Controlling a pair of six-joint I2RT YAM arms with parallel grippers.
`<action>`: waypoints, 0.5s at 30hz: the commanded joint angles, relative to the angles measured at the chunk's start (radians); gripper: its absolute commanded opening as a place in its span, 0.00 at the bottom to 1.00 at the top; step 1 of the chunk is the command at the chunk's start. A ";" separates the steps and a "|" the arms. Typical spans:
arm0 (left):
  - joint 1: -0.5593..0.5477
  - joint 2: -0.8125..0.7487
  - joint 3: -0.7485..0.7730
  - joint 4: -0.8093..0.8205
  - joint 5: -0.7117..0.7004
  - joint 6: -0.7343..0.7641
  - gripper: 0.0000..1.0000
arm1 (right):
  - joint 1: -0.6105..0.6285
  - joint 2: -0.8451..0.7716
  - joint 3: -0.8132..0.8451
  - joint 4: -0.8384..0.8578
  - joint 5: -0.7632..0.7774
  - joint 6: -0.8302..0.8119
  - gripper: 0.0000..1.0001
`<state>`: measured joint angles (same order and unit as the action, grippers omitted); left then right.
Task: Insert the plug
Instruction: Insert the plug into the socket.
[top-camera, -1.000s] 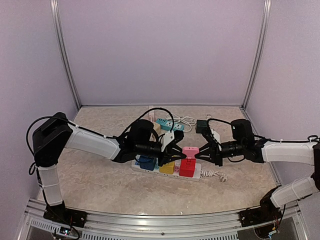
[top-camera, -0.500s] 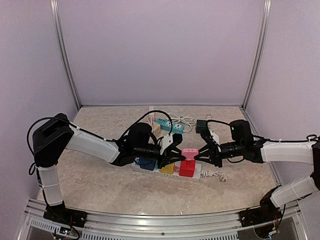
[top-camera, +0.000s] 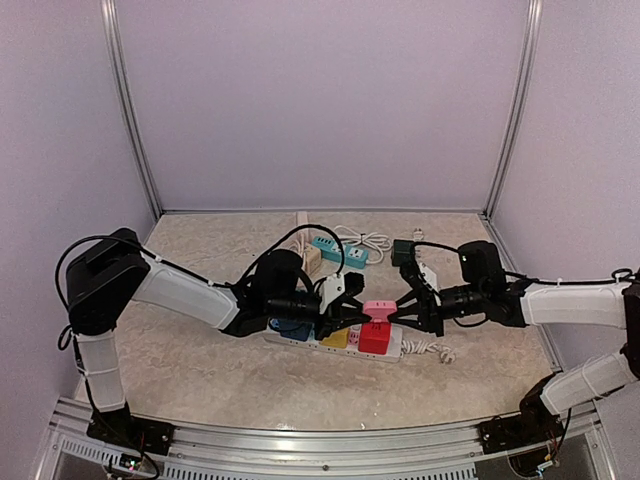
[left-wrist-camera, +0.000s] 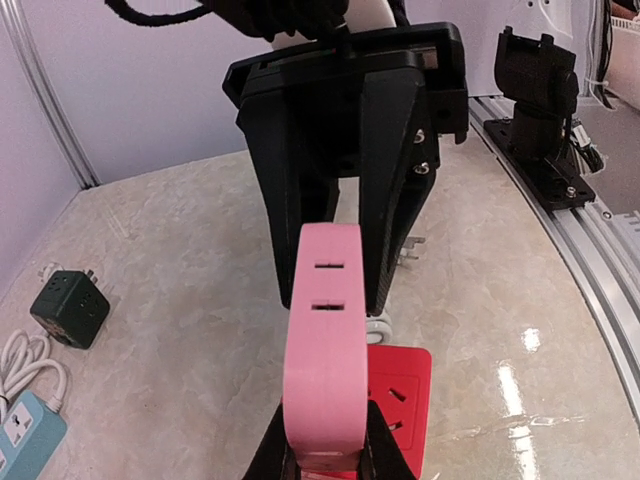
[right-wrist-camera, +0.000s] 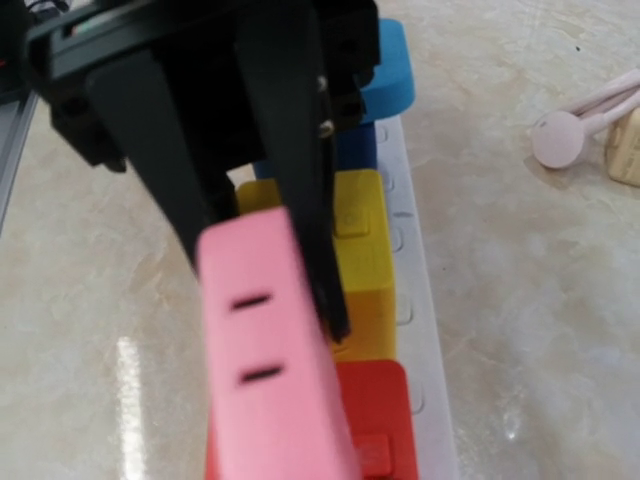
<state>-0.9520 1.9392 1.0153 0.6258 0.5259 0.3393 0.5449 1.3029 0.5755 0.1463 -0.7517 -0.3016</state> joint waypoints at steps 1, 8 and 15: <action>-0.056 0.031 -0.014 0.080 -0.004 0.121 0.00 | 0.010 -0.006 -0.009 0.032 -0.030 0.117 0.29; -0.059 0.020 -0.021 0.083 0.002 0.128 0.00 | 0.012 0.028 0.007 0.032 -0.037 0.103 0.38; -0.058 0.011 -0.031 0.105 0.001 0.110 0.00 | 0.022 0.061 0.013 0.046 -0.051 0.092 0.36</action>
<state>-0.9905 1.9469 0.9958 0.6853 0.4896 0.4385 0.5564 1.3342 0.5739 0.1596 -0.8028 -0.2161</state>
